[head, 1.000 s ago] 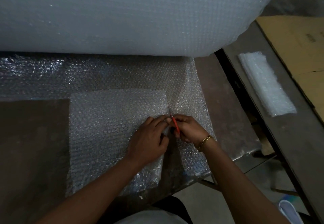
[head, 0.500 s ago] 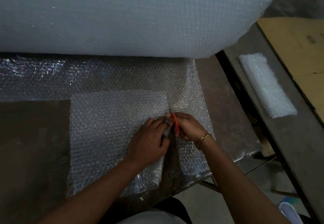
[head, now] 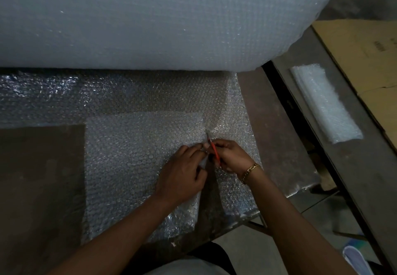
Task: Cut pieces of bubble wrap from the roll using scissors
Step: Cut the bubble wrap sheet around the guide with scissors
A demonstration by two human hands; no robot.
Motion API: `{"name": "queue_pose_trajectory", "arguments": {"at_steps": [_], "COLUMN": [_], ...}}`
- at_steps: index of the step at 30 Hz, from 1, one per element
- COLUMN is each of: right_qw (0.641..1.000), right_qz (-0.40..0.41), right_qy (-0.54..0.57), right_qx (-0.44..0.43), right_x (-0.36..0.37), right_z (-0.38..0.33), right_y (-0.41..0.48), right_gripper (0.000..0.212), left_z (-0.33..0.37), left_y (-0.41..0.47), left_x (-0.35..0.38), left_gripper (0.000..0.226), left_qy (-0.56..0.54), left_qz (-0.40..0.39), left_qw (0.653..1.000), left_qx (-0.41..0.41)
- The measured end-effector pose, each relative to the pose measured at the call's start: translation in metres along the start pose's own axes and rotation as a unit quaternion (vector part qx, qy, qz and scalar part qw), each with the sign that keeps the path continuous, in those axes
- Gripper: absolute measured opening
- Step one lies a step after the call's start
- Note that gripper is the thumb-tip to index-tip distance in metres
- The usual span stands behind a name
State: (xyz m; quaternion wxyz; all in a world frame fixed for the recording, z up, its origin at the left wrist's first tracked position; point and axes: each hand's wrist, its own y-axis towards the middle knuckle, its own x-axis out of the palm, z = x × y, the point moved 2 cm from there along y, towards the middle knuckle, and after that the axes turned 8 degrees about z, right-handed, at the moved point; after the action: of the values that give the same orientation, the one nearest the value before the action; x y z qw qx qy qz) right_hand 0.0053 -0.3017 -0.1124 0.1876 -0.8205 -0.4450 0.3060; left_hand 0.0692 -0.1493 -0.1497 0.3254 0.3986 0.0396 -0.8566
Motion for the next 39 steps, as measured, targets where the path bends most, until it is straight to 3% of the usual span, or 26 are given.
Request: {"name": "queue_pose_trajectory", "arguments": {"at_steps": [4, 9, 13, 15, 17, 20, 25, 28, 32, 36, 39], "right_qw": [1.000, 1.000, 0.998, 0.982, 0.942, 0.912, 0.930, 0.973, 0.989, 0.991, 0.990], "right_qz": [-0.018, -0.011, 0.028, 0.063, 0.095, 0.119, 0.122, 0.109, 0.115, 0.115, 0.113], "right_qy": [0.006, -0.015, -0.023, -0.131, -0.265, -0.322, -0.265, -0.126, 0.012, 0.057, 0.080], "right_qx": [0.023, 0.024, -0.047, -0.122, -0.181, -0.223, -0.225, -0.161, -0.088, -0.050, -0.037], "right_x": [-0.005, -0.014, -0.013, -0.011, -0.007, 0.002, 0.003, -0.004, -0.016, -0.025, -0.027], "right_z": [-0.001, 0.013, 0.017, 0.018, 0.018, 0.017, 0.024, 0.030, 0.026, 0.027, 0.026], "right_y": [-0.012, -0.034, -0.048, -0.051, -0.052, -0.052, -0.053, -0.050, -0.047, -0.041, -0.037], "right_gripper": [0.034, 0.031, 0.028, 0.030, 0.039, 0.050, 0.039, 0.036, 0.031, 0.029, 0.029], "left_z": [0.001, 0.002, 0.003, 0.002, 0.003, 0.004, 0.004, 0.004, 0.006, 0.013, 0.015], "left_y": [0.000, -0.002, -0.003, -0.003, -0.001, 0.001, 0.003, 0.003, 0.007, 0.029, 0.050], "left_x": [-0.002, -0.002, -0.003, -0.005, -0.007, -0.006, -0.005, -0.007, -0.006, -0.014, -0.013], "left_gripper": [0.045, 0.053, 0.042, 0.034, 0.036, 0.031, 0.028, 0.028, 0.035, 0.047, 0.043], "left_qy": [-0.003, -0.013, -0.061, -0.091, -0.100, -0.098, -0.106, -0.111, -0.011, 0.017, 0.071], "left_qz": [0.006, 0.011, 0.040, 0.046, 0.047, 0.061, 0.075, 0.072, -0.007, -0.106, -0.120], "left_qw": [1.000, 1.000, 0.997, 0.995, 0.994, 0.993, 0.991, 0.991, 0.999, 0.991, 0.985], "left_qx": [0.004, -0.011, -0.014, -0.017, -0.021, -0.025, -0.025, -0.030, -0.039, -0.084, -0.102]}}
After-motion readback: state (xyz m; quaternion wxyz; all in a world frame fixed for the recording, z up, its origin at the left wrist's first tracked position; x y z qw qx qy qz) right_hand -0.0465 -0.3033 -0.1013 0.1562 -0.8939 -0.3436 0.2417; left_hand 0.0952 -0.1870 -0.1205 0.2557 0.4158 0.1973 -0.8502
